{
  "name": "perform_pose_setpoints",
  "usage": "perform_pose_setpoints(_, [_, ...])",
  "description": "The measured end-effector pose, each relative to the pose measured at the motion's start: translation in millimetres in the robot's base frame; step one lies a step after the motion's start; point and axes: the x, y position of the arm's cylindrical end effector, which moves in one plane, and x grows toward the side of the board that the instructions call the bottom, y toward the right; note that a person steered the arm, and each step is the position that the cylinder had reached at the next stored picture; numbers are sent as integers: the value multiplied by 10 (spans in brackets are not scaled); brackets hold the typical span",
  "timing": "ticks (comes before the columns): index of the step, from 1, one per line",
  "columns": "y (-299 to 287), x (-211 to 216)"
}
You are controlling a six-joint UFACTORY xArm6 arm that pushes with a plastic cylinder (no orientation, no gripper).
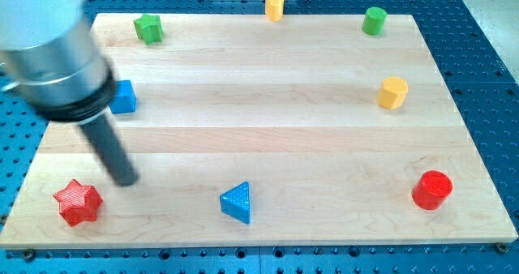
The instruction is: Place the hexagon at the center of the board
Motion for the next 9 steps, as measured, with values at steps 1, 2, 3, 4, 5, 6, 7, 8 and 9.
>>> perform_pose_setpoints(1, [129, -357])
perform_pose_setpoints(2, [118, -350])
perform_pose_setpoints(3, [131, -398])
perform_pose_setpoints(4, [575, -555])
perform_pose_setpoints(5, [850, -624])
perform_pose_setpoints(6, [1626, -624])
perform_pose_setpoints(7, [2124, -682])
perform_pose_setpoints(8, [2478, -737])
perform_pose_setpoints(9, [3172, -902])
